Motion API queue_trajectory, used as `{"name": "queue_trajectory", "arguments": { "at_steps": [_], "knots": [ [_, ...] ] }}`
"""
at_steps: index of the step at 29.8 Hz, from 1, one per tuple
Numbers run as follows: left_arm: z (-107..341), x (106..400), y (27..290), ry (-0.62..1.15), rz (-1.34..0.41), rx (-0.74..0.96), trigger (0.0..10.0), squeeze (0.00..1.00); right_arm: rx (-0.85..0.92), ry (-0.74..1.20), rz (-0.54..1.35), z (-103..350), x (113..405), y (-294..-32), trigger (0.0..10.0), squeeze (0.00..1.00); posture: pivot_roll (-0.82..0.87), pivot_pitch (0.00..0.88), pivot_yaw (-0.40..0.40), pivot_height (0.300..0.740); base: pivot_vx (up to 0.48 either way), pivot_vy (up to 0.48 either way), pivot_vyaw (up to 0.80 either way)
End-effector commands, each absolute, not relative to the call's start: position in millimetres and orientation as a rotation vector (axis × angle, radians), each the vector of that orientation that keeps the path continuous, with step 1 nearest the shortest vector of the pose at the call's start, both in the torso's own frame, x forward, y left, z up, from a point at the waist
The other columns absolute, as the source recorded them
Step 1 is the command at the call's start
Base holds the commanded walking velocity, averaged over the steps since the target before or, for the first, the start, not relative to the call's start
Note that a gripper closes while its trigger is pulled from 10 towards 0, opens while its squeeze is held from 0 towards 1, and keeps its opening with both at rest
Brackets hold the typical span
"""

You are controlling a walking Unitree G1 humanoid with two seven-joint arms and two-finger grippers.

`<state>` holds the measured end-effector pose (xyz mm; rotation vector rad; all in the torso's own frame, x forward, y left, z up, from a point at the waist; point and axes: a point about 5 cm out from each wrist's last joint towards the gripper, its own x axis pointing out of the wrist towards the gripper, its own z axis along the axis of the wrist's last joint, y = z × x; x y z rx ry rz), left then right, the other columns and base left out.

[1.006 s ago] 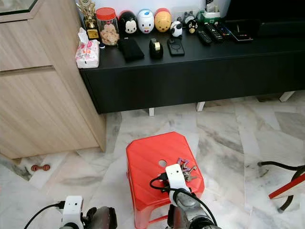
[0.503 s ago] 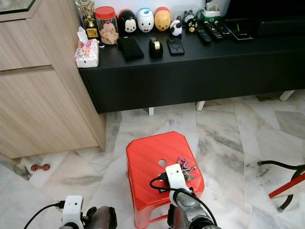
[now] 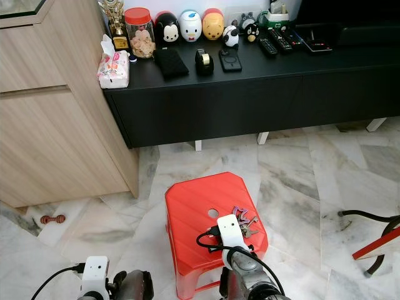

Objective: Hang keys on a hook

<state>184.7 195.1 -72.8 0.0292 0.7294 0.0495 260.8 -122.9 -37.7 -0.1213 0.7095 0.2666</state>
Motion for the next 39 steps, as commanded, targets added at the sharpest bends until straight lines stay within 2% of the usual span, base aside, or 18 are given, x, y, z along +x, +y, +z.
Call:
{"name": "queue_trajectory", "arguments": {
  "at_steps": [1,16,20,33,37,39],
  "knots": [
    [-108.8,113.6,162.8,1.026,-0.062,-0.006,10.0,0.0,-0.115,0.722,0.263,-39.2,259.1,-122.4,0.0,0.0,0.13,0.2,-0.098,0.623,0.0,0.0,0.0],
    [-108.5,114.8,163.8,1.026,-0.063,-0.002,10.0,0.0,-0.108,0.694,0.249,-36.0,262.6,-122.2,0.0,0.0,0.13,0.197,-0.095,0.623,0.0,0.0,0.0],
    [-107.5,118.2,164.5,1.02,-0.062,0.002,10.0,0.0,-0.136,0.551,0.238,-18.2,279.9,-121.8,0.0,0.0,0.13,0.179,-0.094,0.623,0.0,0.0,0.0],
    [-104.4,129.5,164.4,1.0,-0.066,0.01,10.0,0.0,-0.261,0.238,0.17,20.7,305.3,-130.7,0.0,0.0,0.11,0.131,-0.093,0.623,0.0,0.0,0.0],
    [-103.6,132.5,164.5,0.997,-0.065,0.01,10.0,0.0,-0.384,0.126,0.103,33.2,310.2,-136.9,0.0,0.0,0.11,0.11,-0.094,0.623,0.0,0.0,0.0],
    [-102.5,135.7,165.0,0.991,-0.06,0.012,10.0,0.0,-0.499,-0.018,0.017,49.7,314.5,-143.4,0.0,0.0,0.11,0.093,-0.094,0.623,0.0,0.0,0.0]
  ]
}}
